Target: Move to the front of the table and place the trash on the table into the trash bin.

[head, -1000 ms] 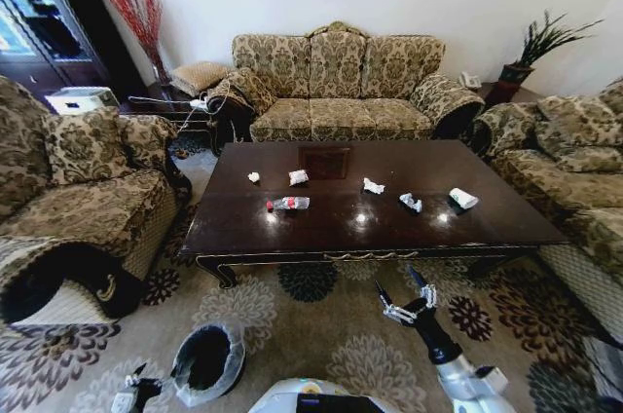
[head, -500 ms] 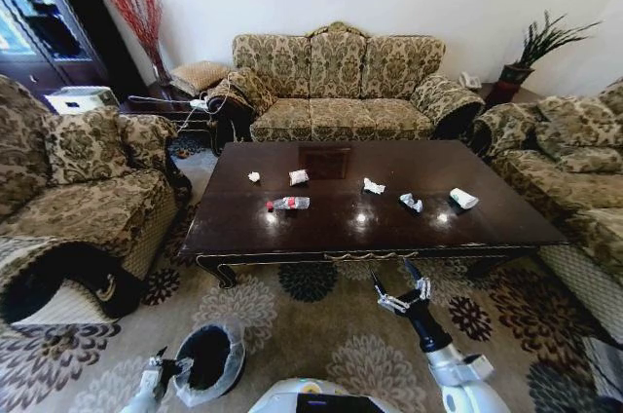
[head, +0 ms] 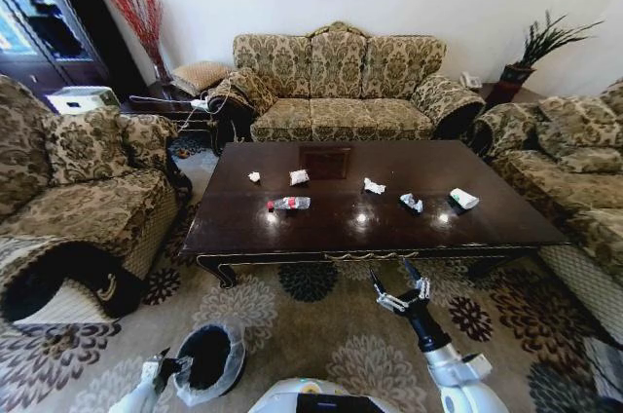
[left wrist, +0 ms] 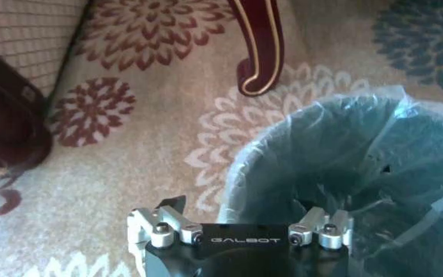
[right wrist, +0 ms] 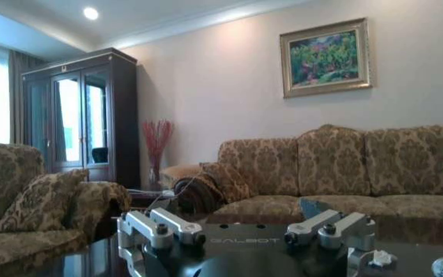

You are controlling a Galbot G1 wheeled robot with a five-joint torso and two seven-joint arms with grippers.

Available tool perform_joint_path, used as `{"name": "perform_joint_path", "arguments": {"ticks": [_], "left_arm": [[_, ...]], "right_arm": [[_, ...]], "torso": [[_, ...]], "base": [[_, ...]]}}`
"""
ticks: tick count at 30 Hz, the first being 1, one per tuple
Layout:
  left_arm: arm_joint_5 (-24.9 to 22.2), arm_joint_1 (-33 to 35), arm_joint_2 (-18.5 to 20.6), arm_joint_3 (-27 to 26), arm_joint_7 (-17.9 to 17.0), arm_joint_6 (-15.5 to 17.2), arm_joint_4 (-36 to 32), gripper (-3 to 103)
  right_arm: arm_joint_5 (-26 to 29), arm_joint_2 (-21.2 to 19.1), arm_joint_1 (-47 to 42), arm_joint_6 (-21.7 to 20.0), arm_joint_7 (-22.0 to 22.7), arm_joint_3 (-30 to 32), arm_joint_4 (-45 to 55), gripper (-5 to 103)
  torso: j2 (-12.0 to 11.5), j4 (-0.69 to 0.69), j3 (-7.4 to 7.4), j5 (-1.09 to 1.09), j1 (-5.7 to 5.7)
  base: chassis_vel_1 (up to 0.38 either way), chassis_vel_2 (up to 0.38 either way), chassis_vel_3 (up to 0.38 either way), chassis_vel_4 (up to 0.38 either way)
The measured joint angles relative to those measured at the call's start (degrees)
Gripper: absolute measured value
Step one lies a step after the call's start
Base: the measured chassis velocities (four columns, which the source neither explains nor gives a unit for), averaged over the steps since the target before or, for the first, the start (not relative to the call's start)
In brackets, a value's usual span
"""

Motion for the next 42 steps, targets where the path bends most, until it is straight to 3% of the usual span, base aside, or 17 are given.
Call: {"name": "perform_joint_path", "arguments": {"ticks": [4,7,14,16,20,21,23,25,35,40,41,42], "left_arm": [[1.6,-1.5,-0.4,0.6,0.0,0.8,1.9,85],[3.5,-3.5,-1.0,0.7,0.6,1.9,4.8,69],[5.0,-4.1,-1.3,0.0,1.7,2.9,5.6,48],[5.3,-4.0,-1.3,-0.3,1.9,3.2,5.4,36],[5.7,-4.3,-1.5,-0.4,1.2,3.3,5.7,26],[6.0,-4.6,-1.8,-0.7,1.0,3.3,6.0,15],[6.1,-4.8,-2.0,-0.7,0.7,3.3,6.2,15],[7.0,-5.3,-2.6,-0.9,-0.5,3.5,6.7,6],[7.2,-4.0,-2.7,-2.5,0.6,2.9,5.1,5],[4.3,0.4,-2.7,-4.0,0.0,3.3,-0.5,1],[2.4,2.8,-2.7,-4.8,-1.5,4.2,-4.1,0],[0.7,5.6,-2.7,-5.8,-3.2,5.2,-8.6,0]], "right_arm": [[-0.1,0.0,-0.2,-0.1,0.4,0.3,0.3,100],[0.1,0.0,-0.4,-0.2,0.7,0.4,0.6,100],[0.1,0.2,-0.7,-0.3,1.0,0.4,1.1,100],[0.1,0.2,-0.7,-0.3,1.2,0.4,1.1,100],[0.1,0.2,-0.8,-0.3,1.3,0.4,1.1,100],[0.2,0.1,-0.8,-0.3,1.4,0.4,1.1,100],[0.2,0.1,-0.8,-0.3,1.4,0.4,1.1,100],[0.3,-0.2,-0.9,-0.3,1.4,0.3,1.0,100],[0.5,-0.4,-0.5,-0.6,1.4,0.1,1.2,100],[1.1,-0.8,-0.2,-1.0,1.4,0.0,1.8,100],[1.3,-0.7,0.1,-1.1,1.5,-0.1,2.0,100],[1.5,-0.4,0.3,-1.1,1.6,-0.2,2.2,100]], "torso": [[0.0,0.00,0.00,0.00,0.00],[0.0,0.00,0.00,0.00,0.00],[0.0,0.00,0.00,0.04,0.00],[0.0,0.01,0.00,0.01,0.00],[0.0,0.01,0.00,0.04,0.00],[0.0,0.01,-0.01,0.07,0.00],[0.0,0.01,-0.01,0.09,0.00],[0.0,0.00,-0.01,0.10,0.00],[0.0,0.00,-0.01,-0.05,0.00],[0.0,0.00,0.00,-0.18,0.00],[0.0,0.00,0.01,-0.18,0.00],[0.0,0.00,0.00,-0.02,0.00]], "base": [[0.000,0.000,0.000,0.000],[0.000,0.000,0.000,0.000],[0.000,0.000,0.000,0.000],[0.000,0.000,0.000,0.000],[0.000,0.000,0.000,0.000],[0.000,0.000,0.000,0.000],[0.000,0.000,0.000,0.000],[0.000,0.000,0.000,0.000],[0.000,0.000,0.000,0.000],[0.000,0.000,0.000,0.000],[0.000,0.000,0.000,0.000],[0.000,0.000,0.000,0.000]]}}
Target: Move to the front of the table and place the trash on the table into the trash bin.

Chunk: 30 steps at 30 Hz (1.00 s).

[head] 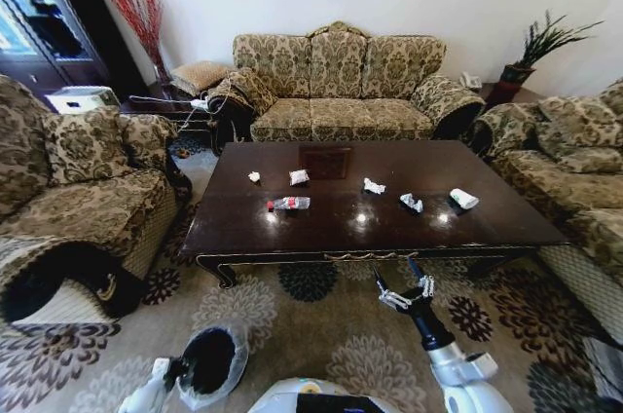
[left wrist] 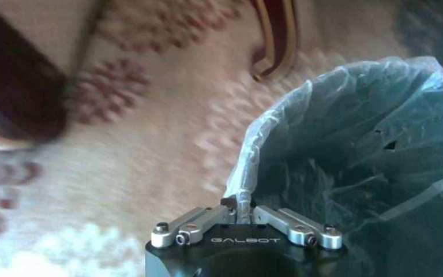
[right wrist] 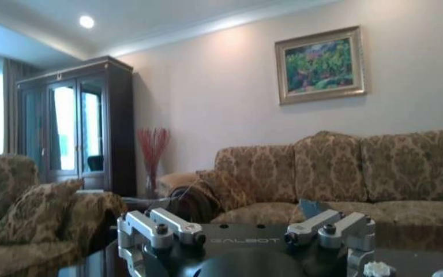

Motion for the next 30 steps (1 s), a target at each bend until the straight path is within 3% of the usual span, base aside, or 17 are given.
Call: {"name": "perform_joint_path", "arguments": {"ticks": [2,5,6,9,10,12,14,17,21,24,25,27,28,30], "left_arm": [[-1.0,2.3,-0.1,-0.8,-1.1,0.7,-3.8,0],[-0.7,10.6,-0.9,-3.9,-2.6,1.8,-16.1,0],[-0.7,10.6,-0.9,-3.9,-2.6,1.8,-16.1,0],[-1.0,21.2,-0.2,-9.5,-4.2,2.1,-28.5,0],[-1.0,21.2,-0.2,-9.5,-4.2,2.1,-28.5,0],[-2.3,27.2,-0.3,-14.5,-4.2,2.1,-35.3,0],[-3.3,29.4,-0.6,-16.7,-4.3,2.1,-37.5,0],[-9.4,40.1,-3.7,-25.5,-4.5,1.9,-47.3,0],[-12.7,42.9,-5.6,-30.1,-5.5,1.5,-53.4,0],[-19.3,42.7,-6.6,-36.4,-7.0,2.8,-61.6,0],[-19.3,42.7,-6.6,-36.4,-7.0,2.8,-61.6,0],[-24.7,41.8,-6.1,-42.0,-7.8,5.7,-65.7,0],[-24.7,41.8,-6.1,-42.0,-7.8,5.7,-65.7,0],[-29.9,41.7,-5.0,-46.8,-8.2,8.4,-68.9,0]], "right_arm": [[0.1,0.4,0.1,0.0,0.2,-0.1,0.2,100],[0.8,1.1,0.6,-0.6,1.4,-0.4,1.2,100],[0.8,1.1,0.6,-0.6,1.4,-0.4,1.2,100],[2.5,1.5,2.8,-2.1,2.5,-0.7,1.8,100],[2.5,1.5,2.8,-2.1,2.5,-0.7,1.8,100],[4.2,1.6,5.3,-2.9,2.8,-0.7,1.8,100],[4.7,1.7,6.4,-3.0,2.9,-0.7,1.5,100],[6.1,2.0,9.7,-4.0,4.5,-0.7,0.2,100],[6.9,2.3,10.6,-4.8,5.7,-0.6,0.0,100],[7.1,2.4,10.2,-6.6,8.9,-0.4,1.8,100],[7.1,2.4,10.2,-6.6,8.9,-0.4,1.8,100],[7.3,2.0,10.1,-7.3,9.9,0.3,3.0,100],[7.3,2.0,10.1,-7.3,9.9,0.3,3.0,100],[7.7,1.4,10.5,-7.6,10.4,0.6,3.2,100]], "torso": [[0.0,0.01,0.00,0.10,0.00],[0.0,-0.02,0.00,-0.09,0.00],[0.0,-0.02,0.00,-0.09,0.00],[0.0,0.01,-0.01,0.06,-0.01],[0.0,0.01,-0.01,0.06,-0.01],[0.0,0.00,-0.01,-0.03,0.00],[0.0,0.00,-0.01,-0.01,0.00],[0.0,0.04,-0.01,0.05,0.00],[0.0,0.08,-0.01,-0.01,-0.01],[0.0,-0.03,-0.01,0.01,0.00],[0.0,-0.03,-0.01,0.01,0.00],[0.0,-0.08,0.00,0.00,0.01],[0.0,-0.08,0.00,0.00,0.01],[0.0,0.03,0.00,0.05,0.00]], "base": [[0.000,0.000,0.000,0.000],[0.000,0.000,0.000,0.000],[0.000,0.000,0.000,0.000],[0.000,0.000,0.000,0.000],[0.000,0.000,0.000,0.000],[0.000,0.000,0.000,0.000],[0.000,0.000,0.000,0.000],[0.000,0.000,0.000,0.000],[0.000,0.000,0.000,0.000],[0.000,0.000,0.000,0.000],[0.000,0.000,0.000,0.000],[0.000,0.000,0.000,0.000],[0.000,0.000,0.000,0.000],[0.000,0.000,0.000,0.000]]}}
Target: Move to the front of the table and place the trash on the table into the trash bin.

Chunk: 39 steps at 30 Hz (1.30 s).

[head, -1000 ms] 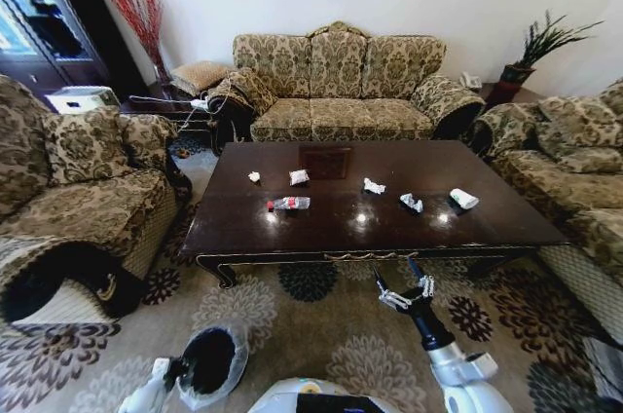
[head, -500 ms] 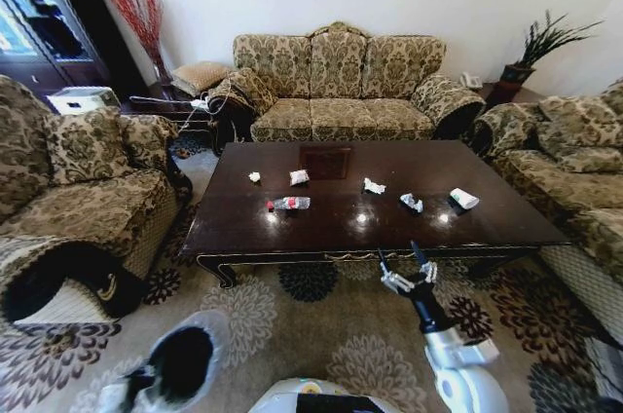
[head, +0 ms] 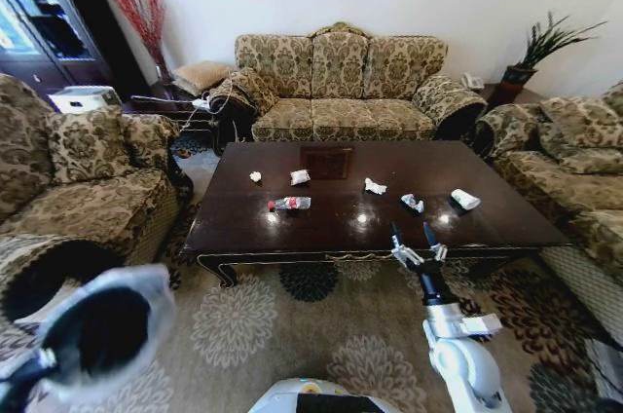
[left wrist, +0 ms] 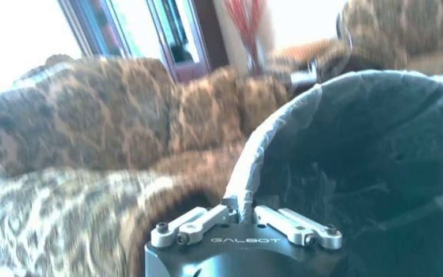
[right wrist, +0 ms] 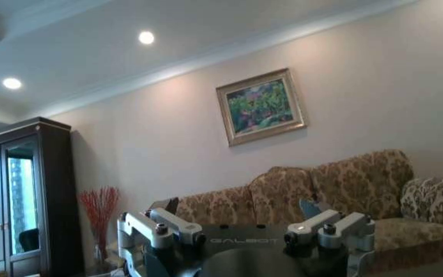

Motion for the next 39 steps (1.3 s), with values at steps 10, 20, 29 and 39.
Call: {"name": "perform_joint_path", "arguments": {"ticks": [10,20,29,39], "left_arm": [[-13.2,-4.6,10.9,-1.0,-4.5,9.7,-11.9,0],[-13.8,-16.6,23.9,14.1,-13.6,11.0,-5.9,0],[-13.6,-22.9,26.7,19.1,-14.8,10.1,-0.8,0],[-13.4,-22.9,26.3,19.2,-13.8,10.0,-1.6,0]], "right_arm": [[-2.5,-1.2,-0.3,2.5,3.0,-0.9,0.9,100],[-6.9,-2.8,1.2,1.8,3.3,-5.4,0.2,100],[-7.3,-3.5,4.4,-2.5,8.1,-10.2,1.5,100],[-6.1,-3.3,8.3,-5.3,7.6,-12.4,0.1,100]], "torso": [[0.0,-0.04,0.00,-0.01,0.00],[0.0,-0.02,0.01,-0.06,0.00],[0.0,-0.02,0.00,-0.03,0.00],[0.0,-0.02,-0.01,-0.05,-0.02]], "base": [[0.000,0.000,0.000,0.000],[0.000,0.000,0.000,0.000],[0.000,0.000,0.000,0.000],[-0.096,0.100,0.110,-0.089]]}}
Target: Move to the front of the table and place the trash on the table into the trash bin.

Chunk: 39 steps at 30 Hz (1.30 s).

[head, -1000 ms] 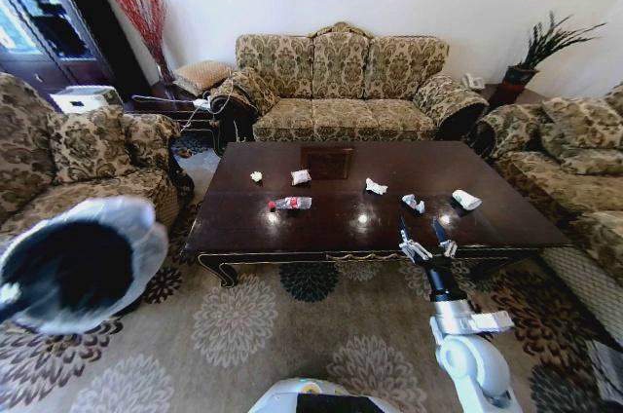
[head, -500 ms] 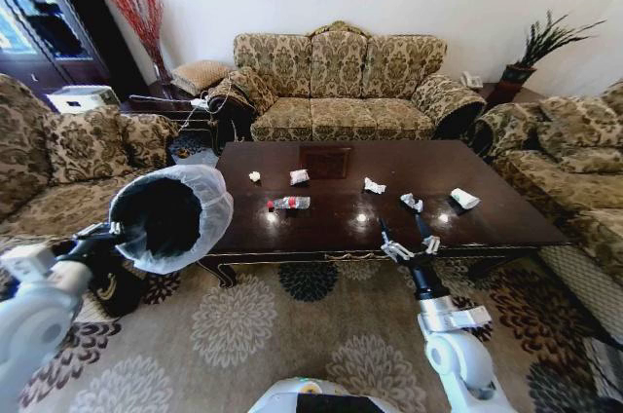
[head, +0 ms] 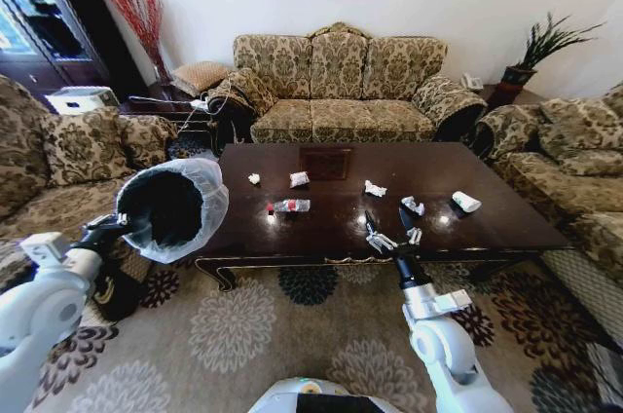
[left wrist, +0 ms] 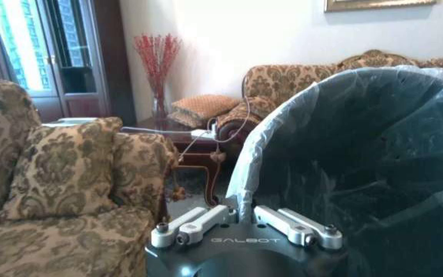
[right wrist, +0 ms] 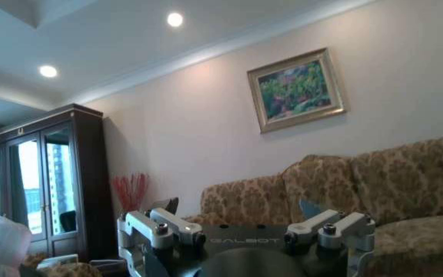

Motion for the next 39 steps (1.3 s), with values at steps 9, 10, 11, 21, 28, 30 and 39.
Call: {"name": "perform_joint_path", "arguments": {"ticks": [9,10,11,21,28,30,39], "left_arm": [[0.7,1.0,-1.2,0.2,0.8,-0.1,-1.9,0],[0.7,1.0,-1.2,0.2,0.8,-0.1,-1.9,0],[0.8,1.1,-1.5,0.3,0.9,-0.1,-2.2,0],[1.5,0.4,-1.8,2.5,1.0,-0.4,-3.5,0],[3.3,0.2,-2.4,5.6,-2.0,-1.0,-3.9,0],[3.4,0.2,-2.4,5.7,-2.1,-1.1,-4.2,0],[3.3,0.2,-1.7,6.3,-2.0,-1.1,-5.7,0]], "right_arm": [[9.3,-9.7,13.1,-7.2,-5.3,-6.2,-7.2,100],[9.3,-9.7,13.1,-7.2,-5.3,-6.2,-7.2,100],[10.7,-10.8,15.3,-7.9,-8.0,-6.8,-8.8,100],[12.1,-13.1,41.1,-10.1,-36.7,-19.7,-40.4,100],[2.7,-6.4,46.8,-9.0,-37.2,-24.2,-51.5,100],[1.2,-5.8,47.0,-8.4,-37.3,-24.6,-52.7,100],[-4.4,-3.4,46.6,-6.0,-35.3,-25.0,-57.4,100]], "torso": [[0.0,-0.04,0.05,-0.02,0.11],[0.0,-0.04,0.05,-0.02,0.11],[0.0,-0.01,0.05,0.03,0.11],[0.0,0.02,-0.02,0.01,-0.07],[0.0,0.00,0.03,0.01,0.06],[0.0,0.01,0.03,0.02,0.06],[0.0,0.00,0.00,0.02,0.00]], "base": [[-0.234,0.221,0.232,-0.232],[-0.144,0.145,0.155,-0.116],[-0.144,0.095,0.066,-0.116],[0.018,-0.010,-0.024,0.010],[0.000,0.000,0.000,0.000],[0.000,0.000,0.000,0.000],[0.000,0.000,0.000,0.000]]}}
